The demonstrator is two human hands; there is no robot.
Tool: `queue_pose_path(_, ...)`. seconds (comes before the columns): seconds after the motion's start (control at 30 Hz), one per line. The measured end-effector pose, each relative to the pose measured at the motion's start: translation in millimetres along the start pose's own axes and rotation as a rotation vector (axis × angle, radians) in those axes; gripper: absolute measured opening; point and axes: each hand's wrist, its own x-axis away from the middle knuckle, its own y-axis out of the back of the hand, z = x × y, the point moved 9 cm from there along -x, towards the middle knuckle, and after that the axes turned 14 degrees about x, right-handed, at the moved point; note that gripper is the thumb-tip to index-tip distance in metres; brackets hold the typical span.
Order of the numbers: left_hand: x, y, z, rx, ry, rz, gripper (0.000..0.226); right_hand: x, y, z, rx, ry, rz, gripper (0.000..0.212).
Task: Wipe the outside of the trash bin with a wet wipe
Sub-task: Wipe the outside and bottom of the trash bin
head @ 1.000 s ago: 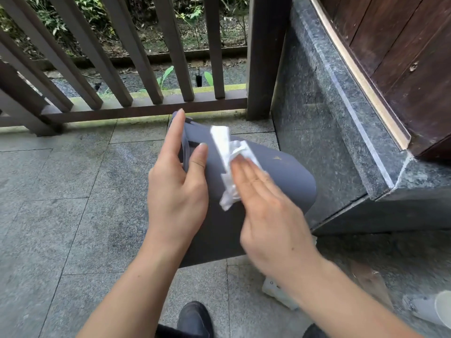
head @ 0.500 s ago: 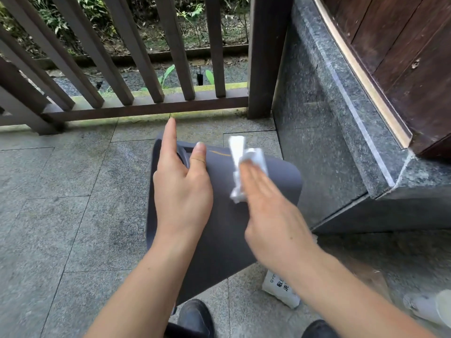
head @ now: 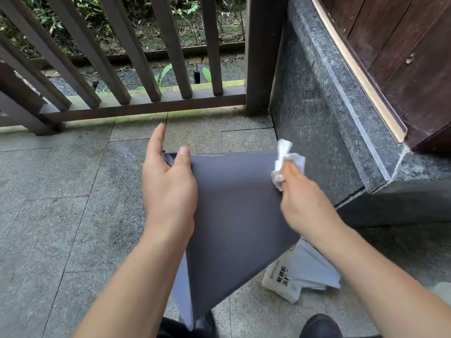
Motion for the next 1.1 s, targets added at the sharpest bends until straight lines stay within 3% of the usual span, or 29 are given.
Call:
queue_pose_path(0.1, -1, 0, 5, -0.005, 0.037, 0.01, 0.05, -6, 2, -12, -0.02, -0.056, 0.001, 0.026)
queue_pose_path(0.23, -3, -3, 4, -0.017, 0.034, 0.018, 0.044, 25, 27, 77, -0.168, 0.328, -0.234, 0.057)
queue_pose_path(0.3, -2, -5, 3, 0.003, 0.045, 0.021, 0.04, 55, 28, 122, -0.234, 0.515, -0.273, 0.061)
queue_pose_path(0.4, -1, -6, 5, -0.005, 0.053, 0.048, 0.038, 71, 28, 139, -0.293, 0.607, -0.306, 0.058)
queue_pose_path(0.5, -2, -11, 5, 0.021, 0.042, 0.088, 0.039, 49, 29, 114, -0.175, 0.536, -0.355, 0.052)
queue_pose_path(0.67, -2, -5, 6, 0.036, 0.056, 0.081, 0.042, -10, 0, 2, -0.133, 0.006, -0.182, 0.013)
queue_pose_path(0.77, -9, 0, 14, 0.061, 0.124, 0.05, 0.042, -19, -14, -41, -0.055, -0.166, -0.078, 0.016)
queue_pose_path(0.97, -11, -2, 24, 0.087, 0.201, 0.06, 0.043, -15, 2, 0, -0.079, -0.064, -0.147, 0.018)
queue_pose_path(1.1, -6, -10, 40, 0.139, 0.336, 0.038, 0.044, 32, 18, 83, -0.262, 0.298, -0.244, 0.044)
